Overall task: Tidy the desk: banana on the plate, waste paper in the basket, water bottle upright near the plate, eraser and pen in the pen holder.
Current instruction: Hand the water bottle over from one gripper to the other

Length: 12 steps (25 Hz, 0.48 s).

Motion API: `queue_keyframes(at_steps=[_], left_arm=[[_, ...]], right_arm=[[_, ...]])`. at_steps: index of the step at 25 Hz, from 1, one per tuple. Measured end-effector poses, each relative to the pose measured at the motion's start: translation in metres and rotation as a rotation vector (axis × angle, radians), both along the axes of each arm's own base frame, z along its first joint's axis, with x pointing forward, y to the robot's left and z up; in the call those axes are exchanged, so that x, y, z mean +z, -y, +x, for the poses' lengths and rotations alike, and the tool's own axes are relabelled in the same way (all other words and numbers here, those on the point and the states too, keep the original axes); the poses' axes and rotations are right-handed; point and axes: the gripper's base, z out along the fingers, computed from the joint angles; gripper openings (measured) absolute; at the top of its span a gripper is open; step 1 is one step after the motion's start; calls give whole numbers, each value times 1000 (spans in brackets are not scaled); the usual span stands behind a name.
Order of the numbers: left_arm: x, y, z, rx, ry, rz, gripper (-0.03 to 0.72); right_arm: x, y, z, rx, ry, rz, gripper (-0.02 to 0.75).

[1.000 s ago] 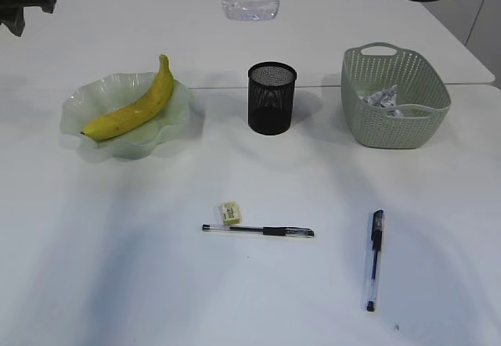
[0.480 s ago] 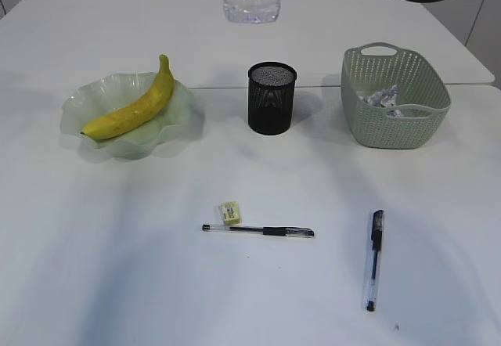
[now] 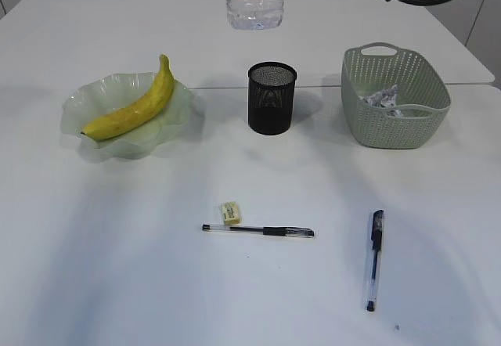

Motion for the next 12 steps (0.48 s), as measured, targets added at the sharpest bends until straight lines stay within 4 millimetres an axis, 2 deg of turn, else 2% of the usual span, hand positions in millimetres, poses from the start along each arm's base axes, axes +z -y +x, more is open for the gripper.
queue_keyframes(at_steps=[7, 12], left_arm=[[19, -8, -17, -289, 179, -125, 193], [26, -13, -20, -344, 278, -162, 193]], right_arm=[[0, 0, 0, 0, -1, 0, 347], [0, 0, 0, -1, -2, -1, 347]])
